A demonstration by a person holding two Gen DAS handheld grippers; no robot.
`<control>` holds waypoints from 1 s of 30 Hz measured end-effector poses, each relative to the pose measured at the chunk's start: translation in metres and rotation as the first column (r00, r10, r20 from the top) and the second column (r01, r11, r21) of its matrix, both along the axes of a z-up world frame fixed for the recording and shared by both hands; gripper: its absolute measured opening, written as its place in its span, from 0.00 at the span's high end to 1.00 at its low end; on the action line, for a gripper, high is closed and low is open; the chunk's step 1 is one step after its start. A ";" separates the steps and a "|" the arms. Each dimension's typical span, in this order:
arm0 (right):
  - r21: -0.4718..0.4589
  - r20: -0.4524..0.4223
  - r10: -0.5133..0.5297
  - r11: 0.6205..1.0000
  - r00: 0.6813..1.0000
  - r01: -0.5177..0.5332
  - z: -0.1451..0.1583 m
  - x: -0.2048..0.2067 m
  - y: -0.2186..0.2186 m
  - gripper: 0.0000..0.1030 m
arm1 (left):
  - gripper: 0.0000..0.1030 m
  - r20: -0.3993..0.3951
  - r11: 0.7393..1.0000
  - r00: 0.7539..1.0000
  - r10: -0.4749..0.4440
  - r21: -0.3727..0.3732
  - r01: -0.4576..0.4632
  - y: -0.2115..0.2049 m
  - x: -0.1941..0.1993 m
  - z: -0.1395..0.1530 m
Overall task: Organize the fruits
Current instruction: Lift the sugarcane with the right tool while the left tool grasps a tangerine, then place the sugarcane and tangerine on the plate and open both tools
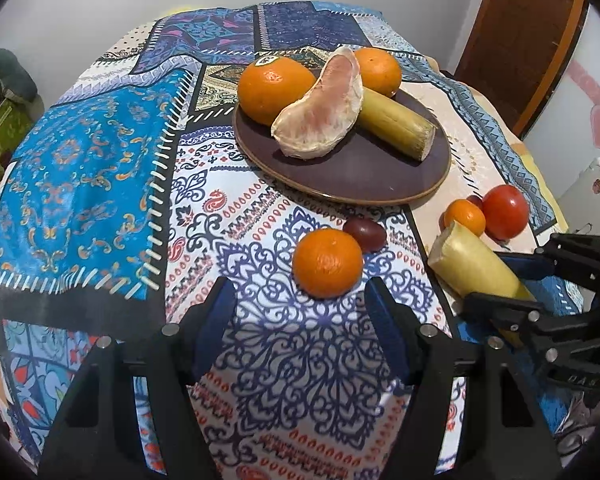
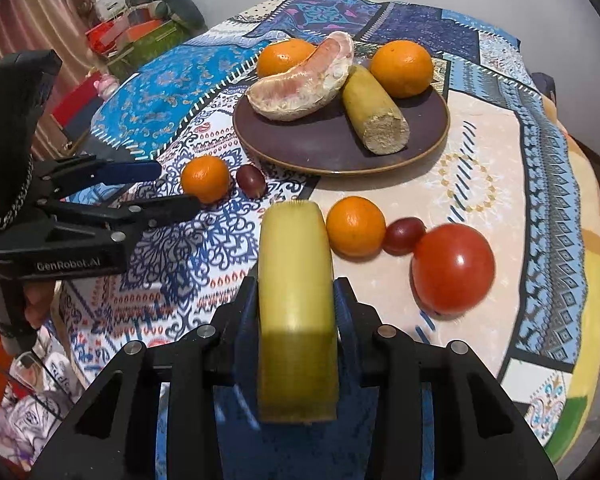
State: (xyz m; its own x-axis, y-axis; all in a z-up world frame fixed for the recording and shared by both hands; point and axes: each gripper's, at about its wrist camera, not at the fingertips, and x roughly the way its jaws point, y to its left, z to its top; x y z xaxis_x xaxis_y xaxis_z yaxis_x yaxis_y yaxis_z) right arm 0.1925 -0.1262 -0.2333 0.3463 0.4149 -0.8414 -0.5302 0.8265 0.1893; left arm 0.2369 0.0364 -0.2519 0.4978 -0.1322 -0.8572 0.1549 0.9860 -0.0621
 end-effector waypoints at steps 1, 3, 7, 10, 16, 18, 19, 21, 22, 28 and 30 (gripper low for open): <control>0.005 -0.003 0.001 1.000 1.000 -0.001 -0.002 0.002 0.001 0.65 | 0.39 -0.001 1.000 1.000 0.000 0.000 0.000 0.000 0.001 -0.001; 0.011 0.002 0.003 1.000 1.000 -0.003 -0.004 0.003 0.003 0.65 | 0.43 -0.005 1.000 1.000 -0.008 -0.006 0.008 -0.002 0.004 -0.002; 0.023 0.022 0.003 1.000 1.000 -0.004 -0.004 0.002 0.006 0.66 | 0.50 0.010 1.000 1.000 -0.016 -0.002 0.016 -0.008 0.006 -0.001; 0.036 0.027 0.006 0.999 1.000 -0.007 -0.001 0.000 0.005 0.66 | 0.52 0.016 1.000 1.000 -0.022 0.000 0.022 -0.012 0.007 0.000; 0.048 0.069 0.007 0.999 0.998 -0.010 0.011 -0.007 0.000 0.66 | 0.64 0.002 0.999 1.000 -0.024 -0.024 0.024 -0.013 0.011 0.000; 0.054 0.082 -0.004 0.999 0.997 0.000 0.015 -0.008 -0.002 0.66 | 0.64 0.002 0.999 1.000 -0.022 -0.025 0.022 -0.013 0.009 0.003; 0.056 0.086 -0.010 0.998 0.996 0.005 0.017 -0.007 -0.003 0.66 | 0.64 0.007 0.999 1.000 -0.022 -0.023 0.023 -0.013 0.007 0.005; 0.067 0.093 -0.022 0.998 0.995 0.016 0.022 -0.006 -0.008 0.66 | 0.64 0.029 1.000 0.999 -0.023 -0.018 0.023 -0.013 0.002 0.013; 0.071 0.097 -0.027 0.997 0.995 0.020 0.025 -0.005 -0.010 0.66 | 0.64 0.037 1.000 0.999 -0.022 -0.018 0.022 -0.013 -0.001 0.016; 0.098 0.145 -0.056 0.994 0.988 0.042 0.047 -0.002 -0.020 0.66 | 0.64 0.089 1.000 0.996 -0.005 -0.024 0.007 -0.011 -0.006 0.039; 0.102 0.167 -0.064 0.994 0.984 0.047 0.054 -0.002 -0.022 0.66 | 0.64 0.108 1.000 0.994 0.000 -0.028 0.003 -0.012 -0.005 0.047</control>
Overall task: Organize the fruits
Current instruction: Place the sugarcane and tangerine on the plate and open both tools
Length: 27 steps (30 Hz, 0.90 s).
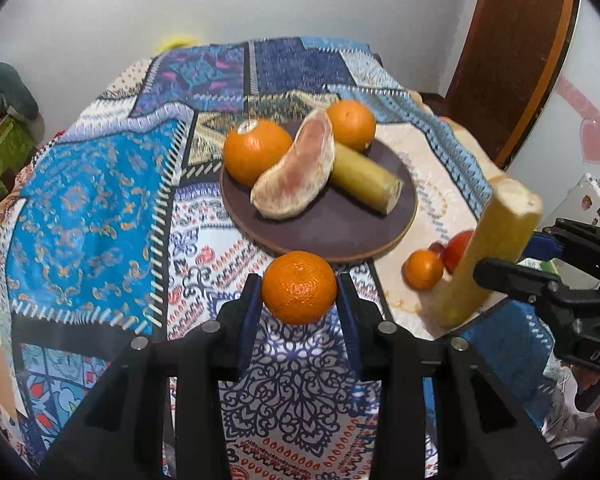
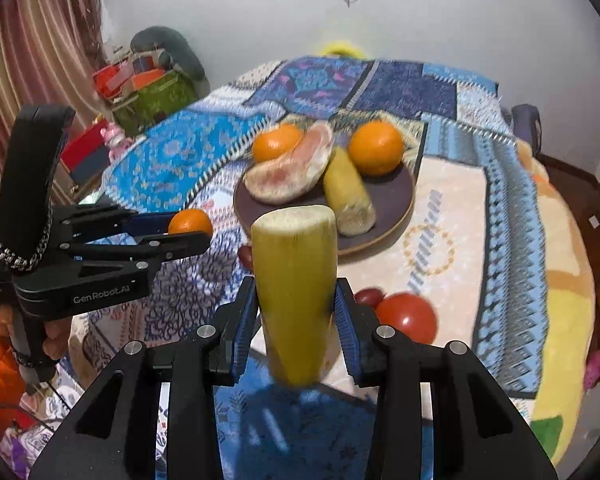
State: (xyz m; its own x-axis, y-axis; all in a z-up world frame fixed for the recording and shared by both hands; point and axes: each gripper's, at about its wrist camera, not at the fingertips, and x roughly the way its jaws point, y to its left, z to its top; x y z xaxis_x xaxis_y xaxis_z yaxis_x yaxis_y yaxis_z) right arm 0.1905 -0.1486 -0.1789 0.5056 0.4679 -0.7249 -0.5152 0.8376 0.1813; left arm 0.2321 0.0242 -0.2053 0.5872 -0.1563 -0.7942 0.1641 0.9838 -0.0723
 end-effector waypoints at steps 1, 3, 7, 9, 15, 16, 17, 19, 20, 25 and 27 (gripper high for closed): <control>0.002 0.011 -0.004 1.000 1.000 0.004 0.003 0.001 -0.001 0.66 | 0.64 0.006 1.000 1.000 0.000 0.000 0.000 -0.001 0.001 0.002; 0.012 0.032 -0.016 1.000 0.999 0.015 0.009 0.004 -0.006 0.66 | 0.64 0.016 1.000 1.000 -0.002 0.008 0.002 -0.005 0.004 0.006; 0.038 0.052 -0.051 0.998 0.997 0.049 0.019 0.015 -0.016 0.66 | 0.64 0.013 1.000 1.000 0.001 0.013 -0.001 -0.011 0.015 0.007; 0.051 0.059 -0.068 0.997 0.996 0.065 0.023 0.022 -0.022 0.66 | 0.64 0.014 1.000 1.000 0.003 0.008 -0.003 -0.013 0.018 0.007; 0.061 0.095 -0.103 0.993 0.990 0.097 0.032 0.041 -0.032 0.66 | 0.64 0.015 1.000 1.000 0.000 0.005 0.000 -0.020 0.034 0.007; 0.061 0.098 -0.106 0.993 0.990 0.100 0.033 0.045 -0.033 0.66 | 0.64 0.015 1.000 1.000 -0.001 0.003 0.001 -0.022 0.036 0.007; 0.060 0.100 -0.107 0.993 0.989 0.101 0.034 0.048 -0.034 0.66 | 0.64 0.014 1.000 1.000 -0.002 0.000 0.002 -0.023 0.039 0.006; 0.052 0.105 -0.111 0.993 0.988 0.106 0.033 0.056 -0.035 0.66 | 0.64 0.013 1.000 1.000 -0.003 -0.005 0.003 -0.025 0.042 0.006; 0.047 0.106 -0.112 0.993 0.988 0.107 0.032 0.059 -0.035 0.66 | 0.64 0.012 1.000 1.000 -0.005 -0.006 0.005 -0.027 0.045 0.005; 0.023 0.096 -0.105 0.994 0.990 0.103 0.023 0.075 -0.031 0.66 | 0.64 -0.006 1.000 1.000 -0.017 -0.007 0.017 -0.034 0.061 -0.004; 0.009 0.091 -0.100 0.995 0.991 0.099 0.020 0.081 -0.028 0.66 | 0.64 -0.017 1.000 1.000 -0.026 -0.009 0.026 -0.038 0.068 -0.010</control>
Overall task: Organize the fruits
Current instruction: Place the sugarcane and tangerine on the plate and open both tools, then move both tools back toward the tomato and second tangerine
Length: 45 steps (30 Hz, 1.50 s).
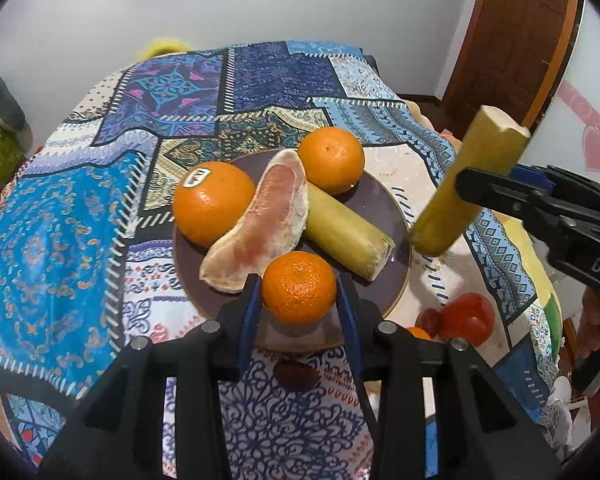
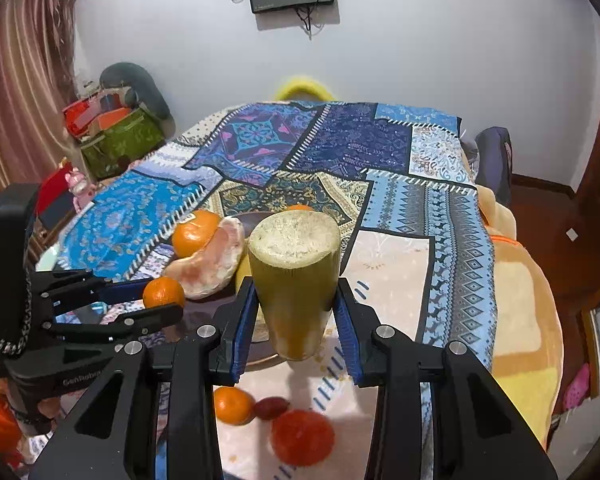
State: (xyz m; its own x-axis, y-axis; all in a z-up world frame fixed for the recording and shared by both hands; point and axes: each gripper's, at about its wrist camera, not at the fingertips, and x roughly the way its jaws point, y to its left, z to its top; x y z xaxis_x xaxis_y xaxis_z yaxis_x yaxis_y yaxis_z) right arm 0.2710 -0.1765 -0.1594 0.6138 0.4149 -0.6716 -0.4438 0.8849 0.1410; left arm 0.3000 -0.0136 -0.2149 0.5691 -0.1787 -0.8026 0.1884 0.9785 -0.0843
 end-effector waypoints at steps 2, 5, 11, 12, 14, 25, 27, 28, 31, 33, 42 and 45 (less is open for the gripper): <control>-0.014 -0.010 0.007 1.000 1.000 -0.007 -0.004 0.007 0.004 0.66 | 0.64 -0.006 1.000 1.000 -0.009 0.000 0.009 -0.003 0.004 -0.004; -0.032 -0.023 0.014 0.999 1.000 -0.015 -0.011 0.015 0.009 0.66 | 0.64 -0.018 1.000 1.000 -0.025 0.001 0.025 -0.007 0.012 -0.013; -0.063 -0.009 0.029 0.998 1.000 -0.030 -0.012 0.030 0.022 0.66 | 0.64 -0.033 0.999 0.999 -0.033 0.000 0.033 -0.010 0.022 -0.023; -0.067 -0.008 0.031 0.997 0.999 -0.032 -0.013 0.032 0.024 0.66 | 0.64 -0.034 1.000 0.999 -0.030 -0.002 0.030 -0.010 0.024 -0.025; -0.074 -0.006 0.037 0.997 0.999 -0.037 -0.015 0.035 0.027 0.66 | 0.64 -0.038 1.000 0.999 -0.025 -0.011 0.025 -0.008 0.026 -0.027; -0.073 -0.047 0.062 0.995 0.997 -0.065 -0.030 0.053 0.041 0.66 | 0.64 -0.026 0.999 0.999 -0.020 -0.025 0.020 -0.004 0.028 -0.026; -0.054 -0.063 0.057 0.997 0.996 -0.061 -0.032 0.055 0.040 0.66 | 0.64 -0.026 0.999 1.000 -0.015 -0.033 0.014 -0.002 0.028 -0.025; -0.045 -0.068 0.049 0.998 0.996 -0.052 -0.032 0.056 0.038 0.66 | 0.64 -0.025 0.999 1.000 -0.013 -0.037 0.012 -0.002 0.027 -0.024; -0.031 -0.075 0.037 0.999 0.996 -0.040 -0.030 0.055 0.036 0.66 | 0.64 -0.020 0.999 1.000 -0.011 -0.044 0.010 -0.001 0.024 -0.021; -0.029 -0.074 0.034 0.999 0.997 -0.037 -0.027 0.052 0.035 0.66 | 0.64 -0.012 0.999 1.000 -0.011 -0.039 0.010 -0.002 0.021 -0.017; -0.054 -0.009 0.043 0.998 0.999 -0.043 0.003 0.018 0.025 0.57 | 0.64 0.038 1.000 0.999 0.003 -0.020 -0.002 0.000 -0.005 0.015; -0.059 0.009 0.035 0.998 0.999 -0.034 0.010 0.005 0.019 0.55 | 0.62 0.048 1.000 0.999 0.007 -0.011 -0.006 0.000 -0.015 0.024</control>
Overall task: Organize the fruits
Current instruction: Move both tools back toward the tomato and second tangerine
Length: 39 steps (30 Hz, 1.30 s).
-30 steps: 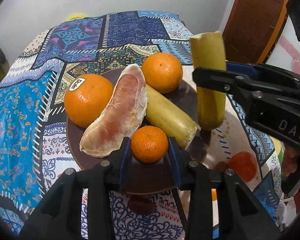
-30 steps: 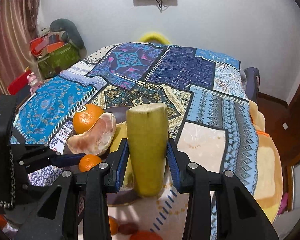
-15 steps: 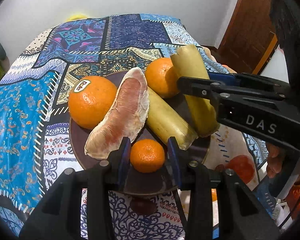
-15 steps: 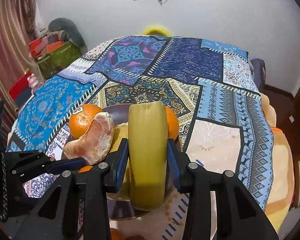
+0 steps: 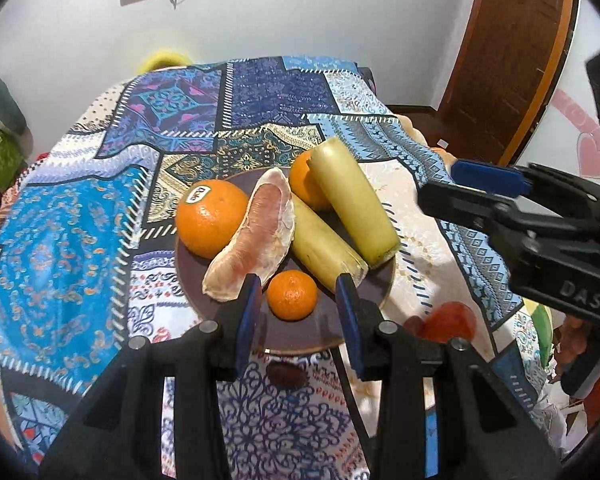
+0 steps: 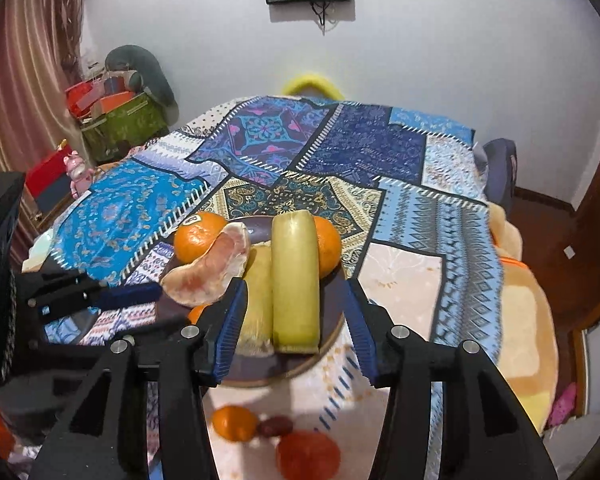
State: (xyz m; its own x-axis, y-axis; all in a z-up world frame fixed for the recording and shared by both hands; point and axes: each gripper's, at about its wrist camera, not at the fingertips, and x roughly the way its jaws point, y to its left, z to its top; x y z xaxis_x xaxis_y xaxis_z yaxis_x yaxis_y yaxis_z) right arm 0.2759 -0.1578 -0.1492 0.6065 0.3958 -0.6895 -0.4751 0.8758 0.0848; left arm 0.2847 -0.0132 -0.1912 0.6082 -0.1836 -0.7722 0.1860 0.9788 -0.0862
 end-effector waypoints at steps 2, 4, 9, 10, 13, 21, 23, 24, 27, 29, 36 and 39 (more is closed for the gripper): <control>0.002 0.008 -0.002 1.000 1.000 0.002 0.006 -0.012 -0.006 0.53 | 0.62 0.008 1.000 1.000 0.003 0.006 -0.003 0.000 -0.008 0.006; -0.005 0.019 -0.006 1.000 1.000 0.006 0.009 -0.023 -0.010 0.51 | 0.61 0.015 1.000 1.000 0.006 0.015 -0.006 0.000 -0.019 0.011; -0.020 0.011 -0.022 1.000 1.000 0.022 0.008 -0.044 -0.022 0.51 | 0.56 0.025 1.000 1.000 0.018 0.016 -0.019 0.000 -0.041 0.021; -0.022 0.006 -0.026 0.999 1.000 0.027 0.006 -0.048 -0.024 0.51 | 0.54 0.027 1.000 0.999 0.020 0.020 -0.020 -0.001 -0.043 0.021; -0.028 -0.013 -0.034 0.999 0.999 0.034 -0.001 -0.057 -0.031 0.51 | 0.49 0.026 0.999 0.999 0.023 0.036 -0.023 -0.003 -0.052 0.020; -0.062 -0.081 -0.045 0.997 0.996 0.040 -0.032 -0.064 -0.039 0.40 | 0.48 -0.044 0.998 0.999 0.001 0.063 0.002 -0.014 -0.063 -0.006; -0.054 -0.107 -0.045 0.998 0.993 0.040 -0.041 -0.063 -0.040 0.40 | 0.48 -0.064 0.998 0.998 -0.003 0.058 0.006 -0.017 -0.062 -0.014; -0.050 -0.119 -0.046 0.998 0.992 0.040 -0.045 -0.063 -0.040 0.40 | 0.48 -0.077 0.998 0.997 -0.005 0.055 0.009 -0.018 -0.060 -0.018; -0.040 -0.145 -0.046 0.998 0.988 0.041 -0.056 -0.062 -0.041 0.40 | 0.48 -0.097 0.999 0.995 -0.013 0.048 0.018 -0.022 -0.056 -0.025; -0.038 -0.159 -0.045 0.999 0.986 0.039 -0.063 -0.060 -0.040 0.40 | 0.48 -0.107 0.999 0.994 -0.021 0.038 0.026 -0.026 -0.052 -0.029; -0.001 -0.214 -0.037 0.999 0.976 0.038 -0.082 -0.053 -0.043 0.40 | 0.48 -0.151 0.998 0.987 -0.056 0.015 0.059 -0.043 -0.041 -0.044; 0.013 -0.228 -0.021 1.000 0.973 0.025 -0.087 -0.052 -0.043 0.52 | 0.48 -0.162 0.997 0.984 -0.068 0.013 0.071 -0.051 -0.037 -0.049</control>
